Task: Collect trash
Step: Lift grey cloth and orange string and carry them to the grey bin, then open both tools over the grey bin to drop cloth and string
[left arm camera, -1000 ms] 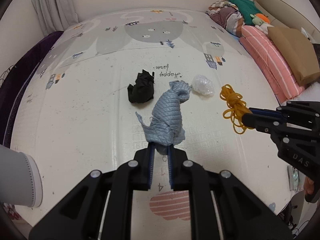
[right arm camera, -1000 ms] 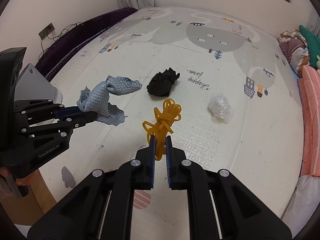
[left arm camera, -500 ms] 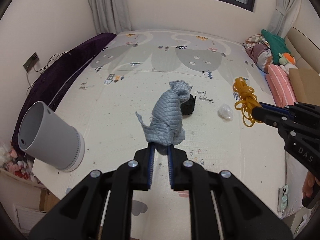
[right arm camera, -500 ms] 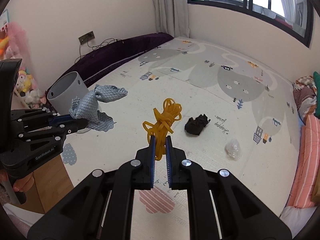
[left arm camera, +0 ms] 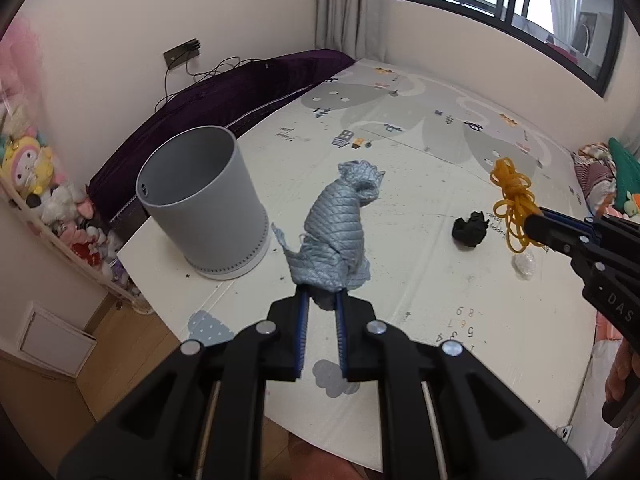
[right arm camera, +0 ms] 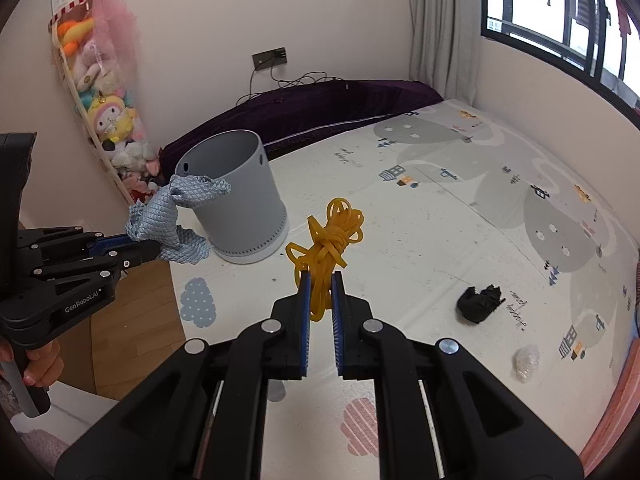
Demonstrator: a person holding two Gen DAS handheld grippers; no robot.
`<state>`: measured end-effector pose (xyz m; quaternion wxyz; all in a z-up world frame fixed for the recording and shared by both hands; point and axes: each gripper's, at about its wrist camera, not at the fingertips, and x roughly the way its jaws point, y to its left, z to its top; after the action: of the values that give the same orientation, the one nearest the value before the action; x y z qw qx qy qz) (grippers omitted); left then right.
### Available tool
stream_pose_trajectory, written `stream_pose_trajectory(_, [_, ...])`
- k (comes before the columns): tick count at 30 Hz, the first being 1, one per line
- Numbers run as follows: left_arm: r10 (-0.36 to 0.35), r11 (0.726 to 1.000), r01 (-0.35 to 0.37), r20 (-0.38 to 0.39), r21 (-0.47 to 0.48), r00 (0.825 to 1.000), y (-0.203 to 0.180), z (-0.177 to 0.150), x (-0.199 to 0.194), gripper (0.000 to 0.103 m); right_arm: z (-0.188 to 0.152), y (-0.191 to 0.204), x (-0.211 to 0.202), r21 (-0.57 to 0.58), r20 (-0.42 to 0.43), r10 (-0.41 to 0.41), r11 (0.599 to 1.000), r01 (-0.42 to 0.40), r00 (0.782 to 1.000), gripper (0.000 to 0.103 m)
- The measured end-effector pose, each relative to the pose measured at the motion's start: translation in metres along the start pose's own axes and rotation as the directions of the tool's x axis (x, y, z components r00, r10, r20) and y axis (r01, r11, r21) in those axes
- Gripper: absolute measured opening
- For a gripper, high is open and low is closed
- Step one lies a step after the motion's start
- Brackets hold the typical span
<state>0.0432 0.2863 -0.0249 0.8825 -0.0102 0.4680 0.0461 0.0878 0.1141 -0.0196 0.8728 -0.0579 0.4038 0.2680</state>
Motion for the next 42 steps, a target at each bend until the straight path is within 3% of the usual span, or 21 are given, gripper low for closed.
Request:
stream_pose_trajectory(5, [0.004,0.998,-0.005,-0.001,-0.06,1.0,0.069,0.021,0.014,0.013,0.04,0.051,0.037,-0.028,0.006,0.021,0.999,-0.021,1.0,0.009])
stream_pose_trajectory(17, [0.027,0.999,-0.026,0.041,-0.037,0.999,0.215,0.105,0.055,0.013,0.162,0.162,0.138,-0.039,0.024,0.064,0.997,-0.063,0.998,0.009])
stream_pose_trajectory(28, [0.0,0.999,0.005,0.084,-0.05,0.996,0.261,0.148,0.081,0.013,0.232,0.206,0.191,-0.083,0.017,0.081,0.993,-0.08,0.997,0.009])
stream_pose_trajectory(39, [-0.017,0.998,0.019,0.044,-0.056,0.999,0.275,0.163,0.108,0.017,0.257,0.212,0.224,-0.076,-0.02,0.091,0.993,-0.093,0.996,0.01])
stream_pose_trajectory(41, [-0.025,0.998,0.027,0.034,-0.054,0.999,0.275,0.163,0.111,0.018,0.258,0.21,0.228,-0.06,-0.029,0.104,0.993,-0.105,0.994,0.017])
stream_pose_trajectory(42, [-0.025,0.998,0.027,0.028,-0.057,0.999,0.276,0.164,0.114,0.026,0.259,0.21,0.23,-0.056,-0.031,0.106,0.993,-0.107,0.994,0.02])
